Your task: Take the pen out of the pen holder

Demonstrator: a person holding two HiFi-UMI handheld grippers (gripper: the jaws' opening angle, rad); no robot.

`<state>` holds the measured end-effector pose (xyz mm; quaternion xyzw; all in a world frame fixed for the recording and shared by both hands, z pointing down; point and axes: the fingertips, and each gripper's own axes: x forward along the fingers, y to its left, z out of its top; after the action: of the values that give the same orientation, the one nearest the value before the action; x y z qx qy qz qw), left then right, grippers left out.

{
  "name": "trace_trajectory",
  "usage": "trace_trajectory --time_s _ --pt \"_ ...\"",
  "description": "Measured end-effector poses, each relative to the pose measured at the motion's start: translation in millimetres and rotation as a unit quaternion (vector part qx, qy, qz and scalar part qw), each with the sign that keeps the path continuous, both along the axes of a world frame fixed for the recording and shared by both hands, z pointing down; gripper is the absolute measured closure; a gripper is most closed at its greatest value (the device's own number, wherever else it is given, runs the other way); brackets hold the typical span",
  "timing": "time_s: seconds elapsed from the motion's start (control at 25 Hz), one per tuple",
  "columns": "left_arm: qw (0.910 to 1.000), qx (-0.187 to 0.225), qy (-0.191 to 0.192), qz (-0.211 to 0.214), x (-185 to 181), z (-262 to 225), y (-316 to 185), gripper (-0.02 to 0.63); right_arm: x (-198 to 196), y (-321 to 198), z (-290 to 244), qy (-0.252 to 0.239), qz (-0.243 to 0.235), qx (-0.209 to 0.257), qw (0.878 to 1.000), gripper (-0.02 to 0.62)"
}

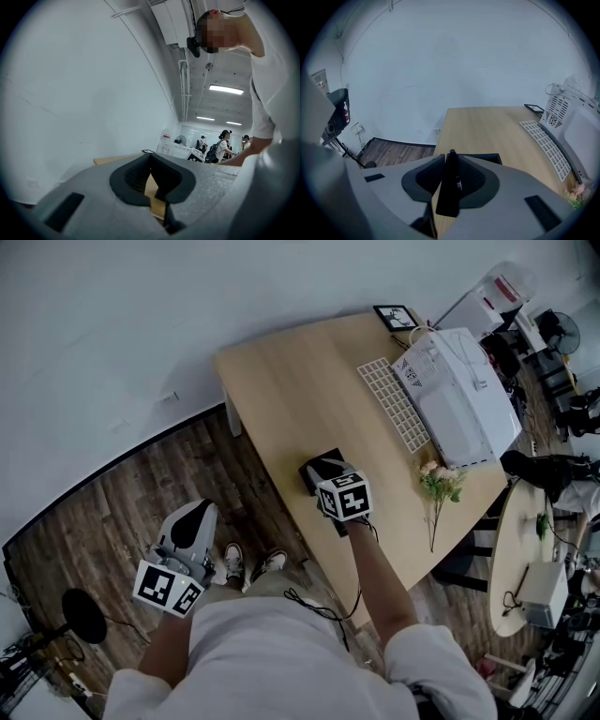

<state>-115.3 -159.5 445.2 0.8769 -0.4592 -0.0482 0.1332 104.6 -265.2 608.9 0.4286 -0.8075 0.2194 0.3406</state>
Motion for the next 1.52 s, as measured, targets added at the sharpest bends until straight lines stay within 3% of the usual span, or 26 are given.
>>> trace_trajectory --time_s 0.72,1.32,1.52 --pt "1.0 0.007 0.004 0.0 -2 -5 -8 0.594 1 4 -3 -0.017 0.002 0.004 1.0 0.518" --pt "0.9994 0.014 0.005 0.03 16 -11 -15 0.594 7 12 -9 -0.027 0.01 0.02 0.999 0.52" --pt "0.9993 0.013 0.006 0.036 19 -10 -15 0.594 4 14 -5 -0.059 0.024 0.005 0.998 0.52"
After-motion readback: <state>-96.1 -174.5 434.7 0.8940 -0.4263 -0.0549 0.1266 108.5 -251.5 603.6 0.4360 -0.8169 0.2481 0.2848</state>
